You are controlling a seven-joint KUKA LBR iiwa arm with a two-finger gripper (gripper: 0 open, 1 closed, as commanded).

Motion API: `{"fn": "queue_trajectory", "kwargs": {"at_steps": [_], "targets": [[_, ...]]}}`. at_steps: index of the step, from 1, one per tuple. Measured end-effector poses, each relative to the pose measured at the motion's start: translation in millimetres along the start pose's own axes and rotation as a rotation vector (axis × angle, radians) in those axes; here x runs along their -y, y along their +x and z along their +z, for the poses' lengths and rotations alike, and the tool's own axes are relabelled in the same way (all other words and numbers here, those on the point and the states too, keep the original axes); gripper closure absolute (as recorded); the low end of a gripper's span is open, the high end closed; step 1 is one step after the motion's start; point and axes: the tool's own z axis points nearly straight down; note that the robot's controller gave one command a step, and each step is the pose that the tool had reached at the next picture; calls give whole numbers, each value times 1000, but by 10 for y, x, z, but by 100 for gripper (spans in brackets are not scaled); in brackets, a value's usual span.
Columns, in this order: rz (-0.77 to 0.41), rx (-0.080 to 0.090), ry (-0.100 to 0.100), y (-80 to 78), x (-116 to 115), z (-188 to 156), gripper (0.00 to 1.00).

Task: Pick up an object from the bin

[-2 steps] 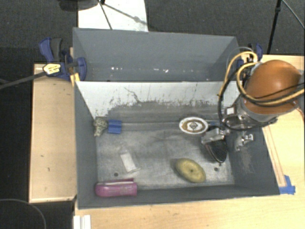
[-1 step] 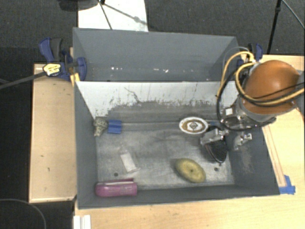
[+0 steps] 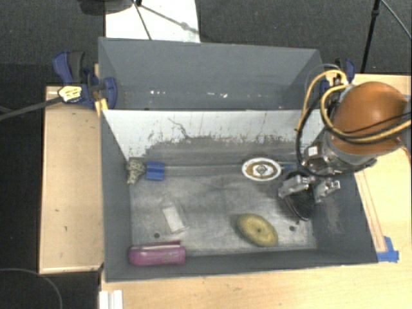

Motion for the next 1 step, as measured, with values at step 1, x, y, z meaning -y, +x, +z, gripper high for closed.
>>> {"fn": "queue_trajectory", "kwargs": {"at_steps": [1], "targets": [[-2, -12, 1, -22, 5, -123, 100]]}}
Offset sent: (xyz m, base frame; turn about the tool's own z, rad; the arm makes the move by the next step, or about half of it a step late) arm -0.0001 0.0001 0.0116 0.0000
